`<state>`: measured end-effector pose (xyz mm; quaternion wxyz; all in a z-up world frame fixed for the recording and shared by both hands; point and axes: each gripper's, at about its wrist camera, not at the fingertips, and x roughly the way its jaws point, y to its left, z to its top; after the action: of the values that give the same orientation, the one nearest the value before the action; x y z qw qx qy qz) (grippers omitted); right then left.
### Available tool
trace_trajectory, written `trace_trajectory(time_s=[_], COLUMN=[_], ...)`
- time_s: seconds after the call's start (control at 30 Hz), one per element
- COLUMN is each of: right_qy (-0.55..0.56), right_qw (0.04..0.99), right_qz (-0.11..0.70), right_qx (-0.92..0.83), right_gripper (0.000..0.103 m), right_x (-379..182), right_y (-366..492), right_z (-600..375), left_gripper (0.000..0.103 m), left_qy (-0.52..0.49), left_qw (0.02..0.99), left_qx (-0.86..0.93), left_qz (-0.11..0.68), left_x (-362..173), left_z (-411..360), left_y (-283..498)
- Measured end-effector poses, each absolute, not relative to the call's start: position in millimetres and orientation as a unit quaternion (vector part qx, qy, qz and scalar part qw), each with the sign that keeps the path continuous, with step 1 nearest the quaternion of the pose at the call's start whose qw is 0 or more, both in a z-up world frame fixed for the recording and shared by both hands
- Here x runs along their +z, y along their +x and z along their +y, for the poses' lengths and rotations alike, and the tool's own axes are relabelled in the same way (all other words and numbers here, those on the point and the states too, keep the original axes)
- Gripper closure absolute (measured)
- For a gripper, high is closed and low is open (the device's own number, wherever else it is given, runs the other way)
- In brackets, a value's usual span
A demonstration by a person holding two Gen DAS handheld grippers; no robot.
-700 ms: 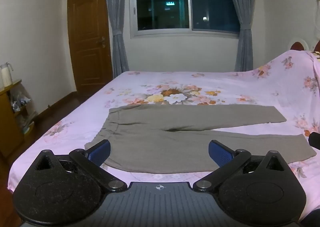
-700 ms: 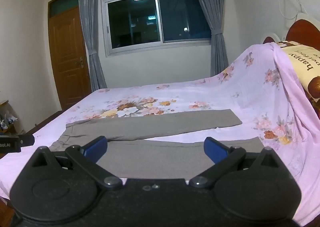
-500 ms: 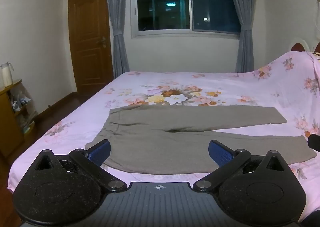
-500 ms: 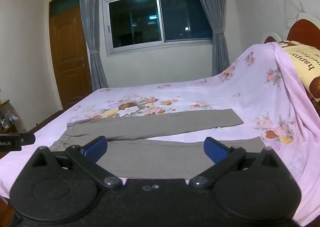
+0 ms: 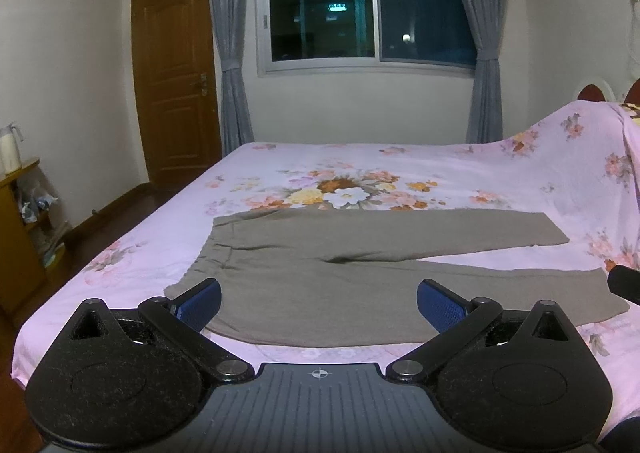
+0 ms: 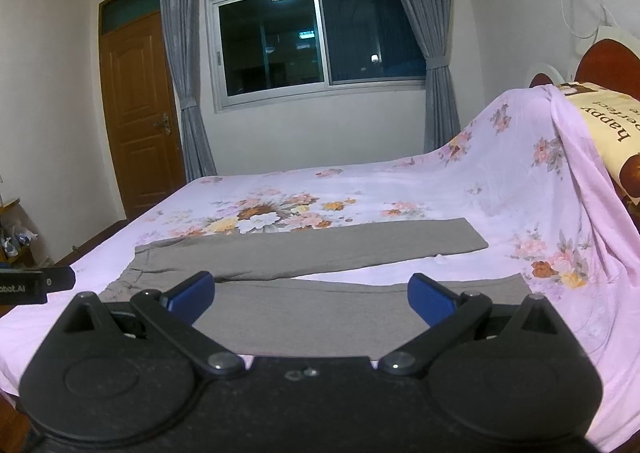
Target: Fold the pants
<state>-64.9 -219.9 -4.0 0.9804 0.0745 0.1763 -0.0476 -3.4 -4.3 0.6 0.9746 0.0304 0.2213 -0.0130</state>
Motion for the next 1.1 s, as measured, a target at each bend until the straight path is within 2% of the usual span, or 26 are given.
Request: trace_trajectory(time_s=[0.3,0.7,1.1], right_qy=[0.079,0.063,0.078], right_qw=[0.978,0.979,0.98], right_qz=[0.189,0.185,0.181], right_qx=[-0.046,-0.051,-0.037], right_gripper=[0.0,0.0,0.0], right_x=[-5,-12,-17], right_y=[-63,-53,-39], right_z=[-223,-225,-228], left_gripper=[0.0,0.0,0.0], left_qy=[0.021,0.062,0.052], left_qw=[0.979,0.977,0.974], left_qx=[-0.014,-0.008,-0.006], left_qz=[0.204,0.202,0.222], left_x=[1,-5,-13], left_z=[-4,-4,0], left_y=[-6,2,22])
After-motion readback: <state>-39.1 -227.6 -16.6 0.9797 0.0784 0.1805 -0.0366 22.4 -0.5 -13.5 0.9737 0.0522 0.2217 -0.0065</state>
